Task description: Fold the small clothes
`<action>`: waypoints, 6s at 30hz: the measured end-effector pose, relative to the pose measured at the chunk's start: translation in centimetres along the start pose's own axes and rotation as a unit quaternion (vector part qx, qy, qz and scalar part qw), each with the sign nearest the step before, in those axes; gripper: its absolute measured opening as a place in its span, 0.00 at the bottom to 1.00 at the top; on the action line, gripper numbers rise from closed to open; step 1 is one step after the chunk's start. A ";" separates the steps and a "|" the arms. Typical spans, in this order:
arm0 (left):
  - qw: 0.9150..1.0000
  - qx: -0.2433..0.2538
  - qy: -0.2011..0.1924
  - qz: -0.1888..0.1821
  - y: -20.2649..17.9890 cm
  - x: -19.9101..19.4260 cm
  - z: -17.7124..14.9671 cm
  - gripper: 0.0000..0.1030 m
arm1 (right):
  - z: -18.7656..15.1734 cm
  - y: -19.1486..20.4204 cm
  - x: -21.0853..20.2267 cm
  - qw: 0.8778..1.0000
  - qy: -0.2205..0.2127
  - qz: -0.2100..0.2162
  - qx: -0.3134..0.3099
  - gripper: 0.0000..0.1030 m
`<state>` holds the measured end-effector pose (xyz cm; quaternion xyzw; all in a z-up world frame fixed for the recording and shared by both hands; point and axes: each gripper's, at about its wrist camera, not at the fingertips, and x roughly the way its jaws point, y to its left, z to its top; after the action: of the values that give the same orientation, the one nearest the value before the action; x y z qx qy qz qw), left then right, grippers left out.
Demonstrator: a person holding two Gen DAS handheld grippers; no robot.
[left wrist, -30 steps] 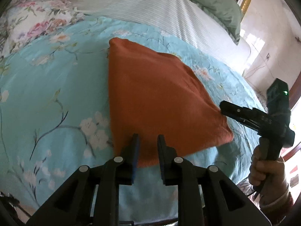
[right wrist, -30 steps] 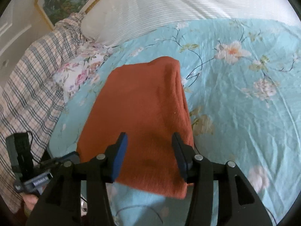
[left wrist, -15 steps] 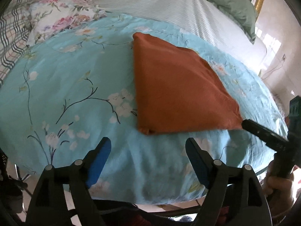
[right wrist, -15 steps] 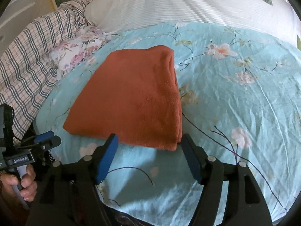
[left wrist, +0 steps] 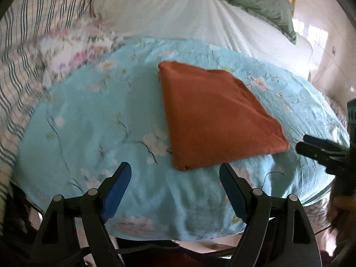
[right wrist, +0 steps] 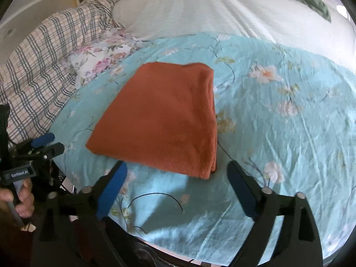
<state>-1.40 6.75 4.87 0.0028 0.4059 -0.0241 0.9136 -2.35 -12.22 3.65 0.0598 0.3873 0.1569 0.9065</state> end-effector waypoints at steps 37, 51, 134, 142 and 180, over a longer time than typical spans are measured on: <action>0.994 0.049 0.041 0.087 -1.4 5.4 3.9 0.89 | 2.6 1.0 5.5 0.998 0.053 0.027 -0.032 0.99; 0.994 0.053 0.040 0.089 -1.2 6.5 4.8 0.89 | 4.3 -0.1 7.0 0.998 0.055 0.035 -0.016 0.99; 0.996 0.049 0.026 0.073 -2.4 4.6 4.5 0.89 | 3.8 2.0 6.0 0.997 0.057 0.047 -0.021 0.99; 0.996 0.049 0.023 0.070 -2.6 4.6 4.6 0.89 | 4.0 2.3 5.9 0.997 0.057 0.046 -0.023 0.99; 0.997 0.041 0.018 0.068 -1.5 6.7 6.8 0.89 | 6.6 0.2 8.3 0.997 0.055 0.044 -0.013 0.99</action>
<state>8.03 4.81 4.44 0.0685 0.4200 0.0218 0.9047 7.75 -9.18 2.55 0.0558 0.4316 0.2048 0.8767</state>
